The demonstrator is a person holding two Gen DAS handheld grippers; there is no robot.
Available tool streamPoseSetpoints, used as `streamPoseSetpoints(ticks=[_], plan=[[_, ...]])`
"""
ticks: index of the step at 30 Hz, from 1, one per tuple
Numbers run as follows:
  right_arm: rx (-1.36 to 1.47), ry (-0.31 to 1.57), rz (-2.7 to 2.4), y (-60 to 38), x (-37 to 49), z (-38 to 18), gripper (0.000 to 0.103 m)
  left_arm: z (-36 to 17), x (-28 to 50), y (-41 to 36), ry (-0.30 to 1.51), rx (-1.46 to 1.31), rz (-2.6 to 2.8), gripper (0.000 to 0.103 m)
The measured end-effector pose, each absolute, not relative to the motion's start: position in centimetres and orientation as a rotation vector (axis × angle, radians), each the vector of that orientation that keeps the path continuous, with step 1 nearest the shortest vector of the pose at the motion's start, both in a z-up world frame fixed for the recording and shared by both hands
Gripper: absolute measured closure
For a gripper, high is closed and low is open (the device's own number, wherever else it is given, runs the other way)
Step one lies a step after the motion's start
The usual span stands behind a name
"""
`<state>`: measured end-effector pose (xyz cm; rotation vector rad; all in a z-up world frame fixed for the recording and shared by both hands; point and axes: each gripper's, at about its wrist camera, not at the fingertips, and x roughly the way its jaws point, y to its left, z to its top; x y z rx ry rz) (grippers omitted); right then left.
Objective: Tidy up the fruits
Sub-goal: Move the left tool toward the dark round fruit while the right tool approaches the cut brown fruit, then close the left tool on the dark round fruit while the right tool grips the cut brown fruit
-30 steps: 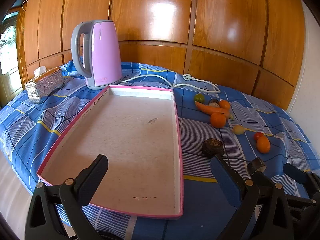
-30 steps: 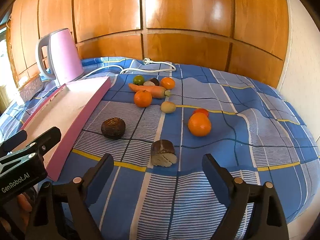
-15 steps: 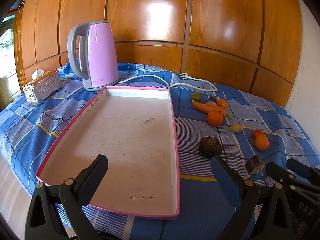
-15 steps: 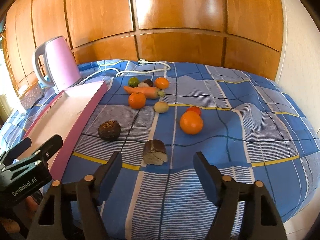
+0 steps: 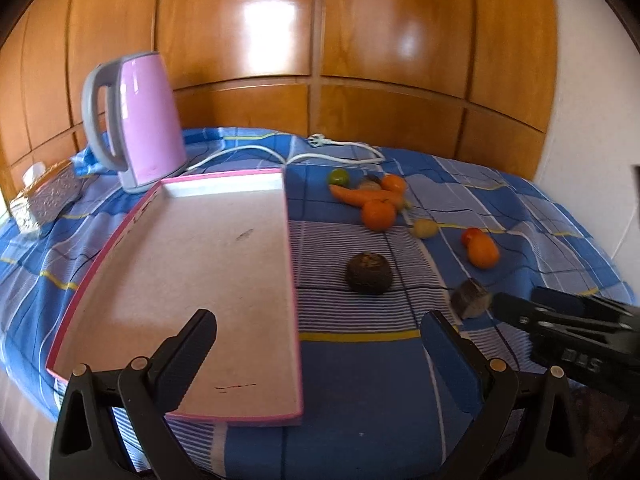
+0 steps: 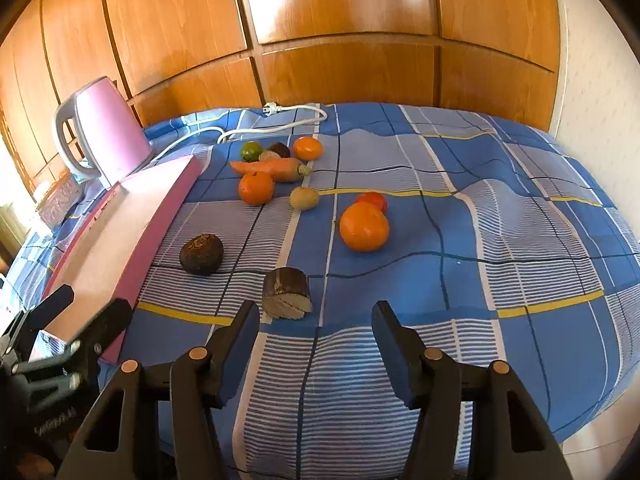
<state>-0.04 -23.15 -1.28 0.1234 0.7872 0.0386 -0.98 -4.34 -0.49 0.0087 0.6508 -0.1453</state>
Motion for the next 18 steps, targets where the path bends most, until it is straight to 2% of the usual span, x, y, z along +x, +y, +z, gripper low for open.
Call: streamPoseSetpoints(ticks=[4,6,8,9,11,12,16,18], plan=[[0.112,0.826,0.048,-22.5,1.8,-2.0,0.044,-0.6,-1.0,-4.6,0.653,0.010,-0.159,0.003],[0.100,0.852,0.060,-22.1,2.7,-2.5,0.044,-0.6,-0.9,-4.4,0.659,-0.003,-0.165,0.008],[0.071,0.886,0.047,-21.6,3.6,-3.3,0.052,-0.7,-0.8,-4.3,0.674,-0.017,-0.173,0.010],[0.071,0.907,0.051,-21.5,3.7,-3.6,0.062,-0.8,-0.8,-4.2,0.685,-0.029,-0.190,0.014],[0.073,0.906,0.059,-21.5,3.6,-3.7,0.065,-0.9,-0.7,-4.3,0.697,-0.031,-0.215,0.027],[0.083,0.908,0.067,-21.6,3.5,-3.7,0.070,-0.9,-0.7,-4.6,0.703,-0.018,-0.224,0.030],[0.115,0.935,0.070,-22.0,3.7,-3.9,0.069,-0.7,-0.6,-5.4,0.709,0.011,-0.256,0.039],[0.120,0.934,0.066,-21.9,3.6,-3.9,0.069,-0.7,-0.3,-5.6,0.717,0.020,-0.264,0.048]])
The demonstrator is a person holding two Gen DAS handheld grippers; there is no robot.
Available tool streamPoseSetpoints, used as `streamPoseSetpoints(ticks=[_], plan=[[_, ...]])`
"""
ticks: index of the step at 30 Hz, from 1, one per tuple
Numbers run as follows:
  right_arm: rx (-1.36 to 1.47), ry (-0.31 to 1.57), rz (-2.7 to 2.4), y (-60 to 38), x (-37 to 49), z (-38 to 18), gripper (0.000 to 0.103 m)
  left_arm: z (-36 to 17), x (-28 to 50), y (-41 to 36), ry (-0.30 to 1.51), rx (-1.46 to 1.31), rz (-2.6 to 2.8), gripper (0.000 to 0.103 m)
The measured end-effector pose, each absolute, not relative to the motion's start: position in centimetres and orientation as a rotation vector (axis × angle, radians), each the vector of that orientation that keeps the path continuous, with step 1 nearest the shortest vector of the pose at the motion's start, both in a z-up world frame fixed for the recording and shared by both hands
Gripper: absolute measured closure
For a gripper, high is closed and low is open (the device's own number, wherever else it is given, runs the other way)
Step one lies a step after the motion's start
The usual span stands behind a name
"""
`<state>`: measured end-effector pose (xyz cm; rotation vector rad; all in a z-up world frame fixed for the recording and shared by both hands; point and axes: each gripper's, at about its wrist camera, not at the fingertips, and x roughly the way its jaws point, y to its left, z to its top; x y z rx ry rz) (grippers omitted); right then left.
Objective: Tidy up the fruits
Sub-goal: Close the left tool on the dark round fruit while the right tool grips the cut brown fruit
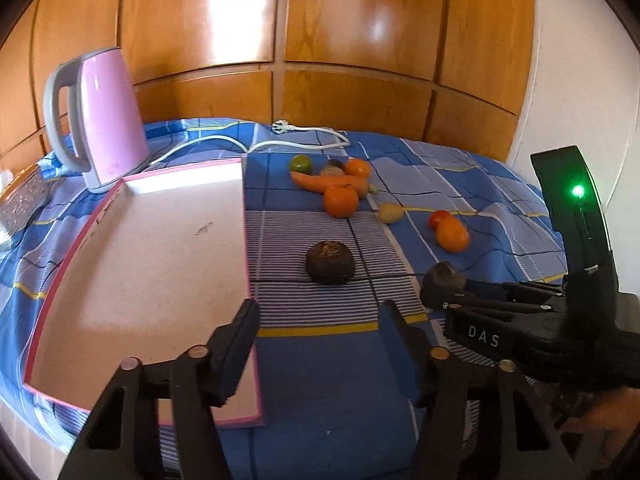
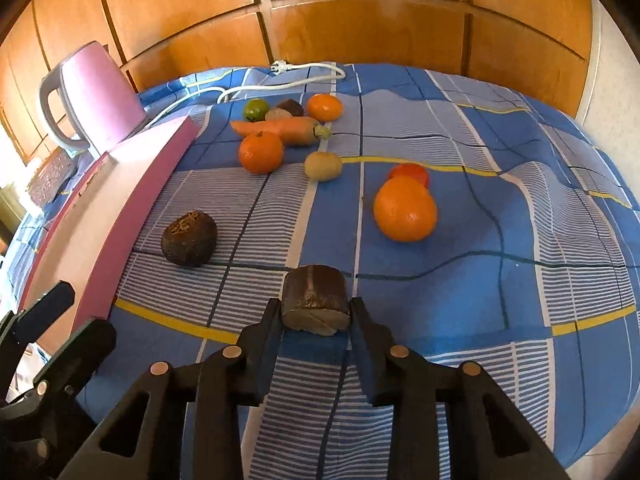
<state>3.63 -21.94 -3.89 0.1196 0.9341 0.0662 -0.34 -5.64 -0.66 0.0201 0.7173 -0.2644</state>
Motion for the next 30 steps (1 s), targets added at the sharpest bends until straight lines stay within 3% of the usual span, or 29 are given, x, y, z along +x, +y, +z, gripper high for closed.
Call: streamPoseSetpoints(ticks=[4,14,26,30], plan=[[0.130,0.907,0.065,-21.9,3.4,-3.6,0.070,-0.6,0.5,-6.1,0.734,0.022,-0.269,0.055],[0.110,0.903,0.020,-21.9,4.1,-3.8,0.070,0.0,4.7,-8.3,0.753,0.055,-0.257,0.055],[0.082,0.901,0.007,-21.4,4.2,-4.0,0.066,-3.5,9.2,-9.5,0.858,0.078,-0.216,0.054],[0.073,0.900,0.006,-21.3,4.2,-4.1,0.066,-3.8,9.0,-9.3,0.808,0.067,-0.198,0.055]])
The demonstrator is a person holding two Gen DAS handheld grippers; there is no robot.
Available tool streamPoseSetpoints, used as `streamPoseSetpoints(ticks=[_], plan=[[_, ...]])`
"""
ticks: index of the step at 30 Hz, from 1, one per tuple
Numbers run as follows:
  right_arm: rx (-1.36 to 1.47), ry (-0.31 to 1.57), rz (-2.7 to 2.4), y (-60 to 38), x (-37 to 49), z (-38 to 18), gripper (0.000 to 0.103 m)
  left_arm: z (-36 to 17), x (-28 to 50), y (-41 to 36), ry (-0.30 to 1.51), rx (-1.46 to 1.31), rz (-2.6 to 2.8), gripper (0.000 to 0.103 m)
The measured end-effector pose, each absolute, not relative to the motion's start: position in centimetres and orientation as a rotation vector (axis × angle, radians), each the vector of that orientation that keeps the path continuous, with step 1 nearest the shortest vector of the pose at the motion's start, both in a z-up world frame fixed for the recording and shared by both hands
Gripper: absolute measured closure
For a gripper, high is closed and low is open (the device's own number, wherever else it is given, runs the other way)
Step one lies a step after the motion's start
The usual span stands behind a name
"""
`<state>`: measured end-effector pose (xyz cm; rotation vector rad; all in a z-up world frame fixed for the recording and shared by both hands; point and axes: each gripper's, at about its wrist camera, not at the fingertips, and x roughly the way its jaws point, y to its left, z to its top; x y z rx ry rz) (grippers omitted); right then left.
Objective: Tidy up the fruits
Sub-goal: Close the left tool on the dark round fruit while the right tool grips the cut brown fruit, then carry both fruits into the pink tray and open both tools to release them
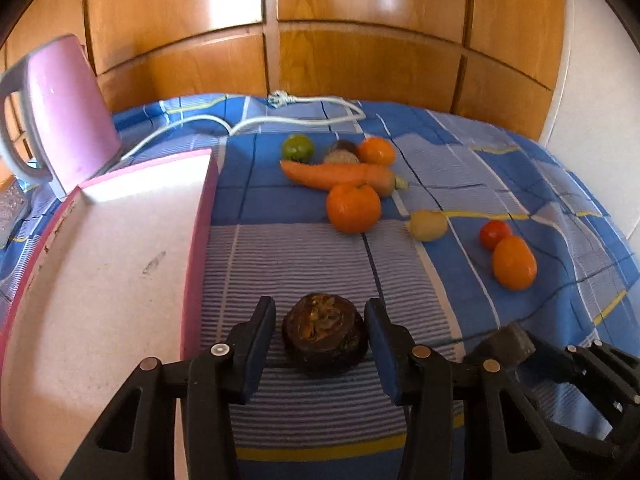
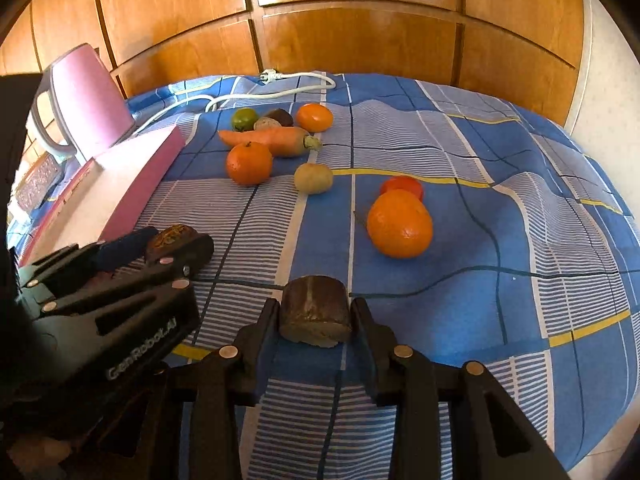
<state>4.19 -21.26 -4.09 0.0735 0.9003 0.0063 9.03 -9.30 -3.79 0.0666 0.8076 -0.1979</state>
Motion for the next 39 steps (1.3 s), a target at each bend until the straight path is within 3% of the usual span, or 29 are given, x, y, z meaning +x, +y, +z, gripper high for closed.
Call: streamPoseSetpoints(ticks=[13,15,29,39], plan=[[0.010,0.891,-0.019,-20.6,4.0,-4.1,0.066,-4.0,9.1,-9.5,0.748,0.086,-0.170,0.055],[-0.003,0.888,-0.021,-20.6,4.0,-4.0,0.066,-4.0,9.0,-9.4,0.745,0.087,-0.176,0.061],[0.036,0.875,-0.011,-20.8,3.8,-3.9,0.069,-2.2,5.1,-8.4,0.671,0.071,-0.187,0.062],[-0.049,0.793,0.060,-18.8,2.2,-2.7,0.070,1.2,1.1,-1.7,0.551,-0.095,0.014,0.062]])
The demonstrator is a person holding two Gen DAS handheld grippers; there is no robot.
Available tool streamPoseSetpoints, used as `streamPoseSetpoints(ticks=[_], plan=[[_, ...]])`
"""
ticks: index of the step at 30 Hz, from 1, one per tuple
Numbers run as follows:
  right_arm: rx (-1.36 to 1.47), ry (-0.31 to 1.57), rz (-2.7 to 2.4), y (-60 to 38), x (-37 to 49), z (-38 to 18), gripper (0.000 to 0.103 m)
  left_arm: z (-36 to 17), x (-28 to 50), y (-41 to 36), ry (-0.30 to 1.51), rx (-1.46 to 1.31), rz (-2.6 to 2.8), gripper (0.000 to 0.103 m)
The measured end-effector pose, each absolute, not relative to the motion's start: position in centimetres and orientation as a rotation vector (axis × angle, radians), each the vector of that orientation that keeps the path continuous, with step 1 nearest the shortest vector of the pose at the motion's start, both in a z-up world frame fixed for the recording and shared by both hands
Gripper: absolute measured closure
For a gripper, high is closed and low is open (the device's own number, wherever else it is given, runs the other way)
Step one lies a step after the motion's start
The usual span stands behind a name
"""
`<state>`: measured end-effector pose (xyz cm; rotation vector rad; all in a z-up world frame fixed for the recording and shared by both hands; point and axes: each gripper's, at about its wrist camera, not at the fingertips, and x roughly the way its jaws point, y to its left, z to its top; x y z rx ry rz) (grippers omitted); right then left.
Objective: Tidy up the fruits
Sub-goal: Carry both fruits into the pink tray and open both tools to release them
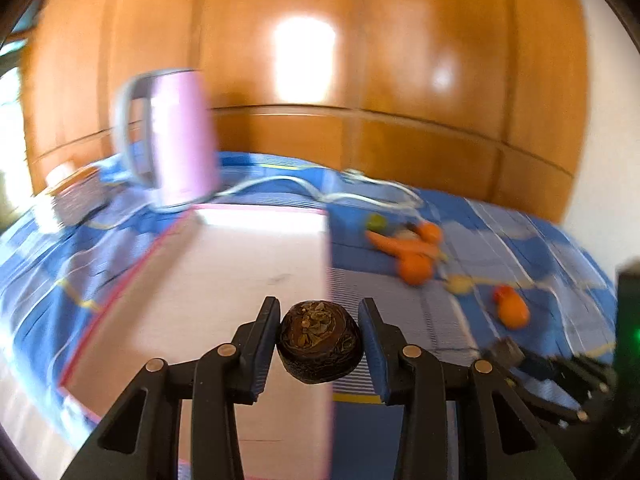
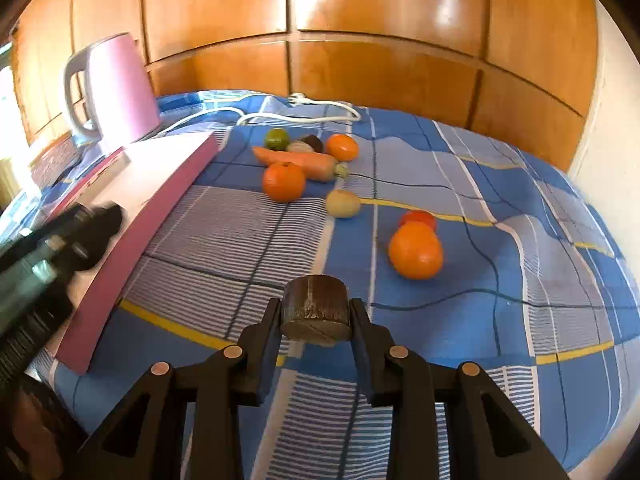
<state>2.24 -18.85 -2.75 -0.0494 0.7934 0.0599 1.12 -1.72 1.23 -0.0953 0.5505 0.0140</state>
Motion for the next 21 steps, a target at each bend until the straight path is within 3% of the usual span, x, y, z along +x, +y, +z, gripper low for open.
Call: streamPoseSetpoints(ticks=[7,21], plan=[[-0.094,0.806,0.115,-17.0,2.0,-2.7,0.070,0.0,2.6,2.1,0.625,-0.242,0.169,0.062],[-0.067,0.770,0.289,-11.9,4.9,1.2,0.070,-0.8,2.1,6.2,0.610,-0.408,0.342,0.062]])
